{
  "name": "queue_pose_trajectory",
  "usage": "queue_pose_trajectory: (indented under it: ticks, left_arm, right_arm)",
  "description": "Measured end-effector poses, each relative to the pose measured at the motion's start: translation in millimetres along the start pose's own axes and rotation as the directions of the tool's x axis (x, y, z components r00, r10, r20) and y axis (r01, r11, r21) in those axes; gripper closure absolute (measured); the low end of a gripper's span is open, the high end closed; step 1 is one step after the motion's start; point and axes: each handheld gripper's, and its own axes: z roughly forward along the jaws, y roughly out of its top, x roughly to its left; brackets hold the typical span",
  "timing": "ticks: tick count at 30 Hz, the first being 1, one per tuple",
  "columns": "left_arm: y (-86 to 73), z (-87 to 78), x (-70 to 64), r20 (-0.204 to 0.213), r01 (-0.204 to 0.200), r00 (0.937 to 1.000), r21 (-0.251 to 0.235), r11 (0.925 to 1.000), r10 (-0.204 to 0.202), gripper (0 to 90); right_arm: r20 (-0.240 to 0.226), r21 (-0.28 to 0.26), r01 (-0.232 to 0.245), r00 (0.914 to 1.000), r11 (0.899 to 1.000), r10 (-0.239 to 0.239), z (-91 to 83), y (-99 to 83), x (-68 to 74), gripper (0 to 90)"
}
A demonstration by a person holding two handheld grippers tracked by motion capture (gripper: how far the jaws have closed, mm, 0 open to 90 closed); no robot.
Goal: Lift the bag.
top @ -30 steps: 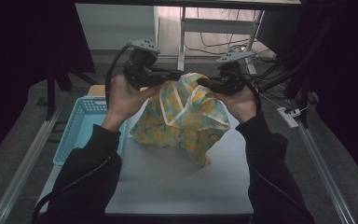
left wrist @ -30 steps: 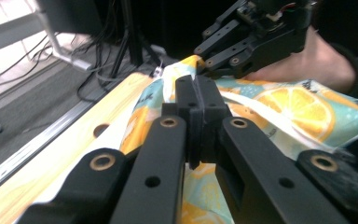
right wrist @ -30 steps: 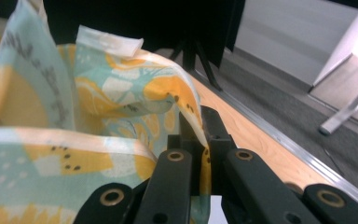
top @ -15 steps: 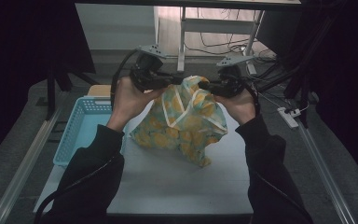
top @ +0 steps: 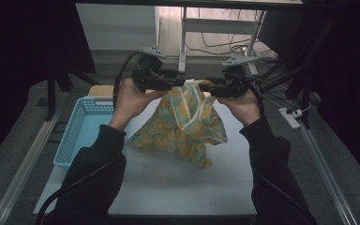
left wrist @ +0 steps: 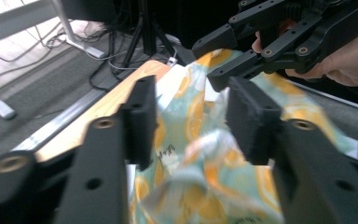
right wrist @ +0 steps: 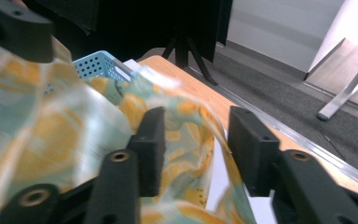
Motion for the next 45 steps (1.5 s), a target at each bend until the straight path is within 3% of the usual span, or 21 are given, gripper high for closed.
queue_pose_trajectory:
  ticks: [11,15,19,26,37,41,45]
  left_arm:
    - [-22.2,-17.5,1.2,0.018,0.027,0.9995,-0.041,0.9988,-0.026,15.7]
    - [-36.9,-19.9,-4.9,-0.017,-0.008,0.9998,-0.017,0.9998,0.008,5.6]
    - [-56.8,-22.0,-9.7,-0.024,-0.015,0.9996,-0.006,0.9999,0.015,0.0]
    - [-92.4,-27.7,-8.6,-0.001,0.028,0.9996,0.011,0.9995,-0.028,0.0]
    - [-137.8,-42.1,-17.9,-0.023,0.059,0.998,0.028,0.9979,-0.058,0.0]
    - [-151.2,-48.6,-23.3,-0.037,0.062,0.9975,0.046,0.997,-0.061,0.0]
    - [-169.0,-57.2,-27.3,-0.039,0.091,0.9952,0.034,0.9953,-0.09,0.0]
  right_arm:
    - [0.03,-0.009,-0.016,0.9994,1.0,0.017,-10.1,-19.3,-5.8,29.7]
    - [0.022,-0.014,-0.027,0.9994,1.0,0.027,-11.6,-29.9,-4.0,22.5]
    - [0.014,-0.009,-0.04,0.9991,0.999,0.04,-12.9,-40.8,-1.2,17.3]
    - [0.012,-0.005,-0.044,0.999,0.999,0.044,-14.8,-60.3,7.1,10.3]
    - [0.004,0.009,-0.027,0.9996,1.0,0.027,-19.1,-89.5,22.1,2.8]
    - [0.004,0.002,-0.035,0.9994,0.999,0.035,-23.7,-99.5,26.2,1.0]
    - [0.005,-0.009,-0.049,0.9988,0.999,0.049,-30.0,-110.4,30.7,0.0]
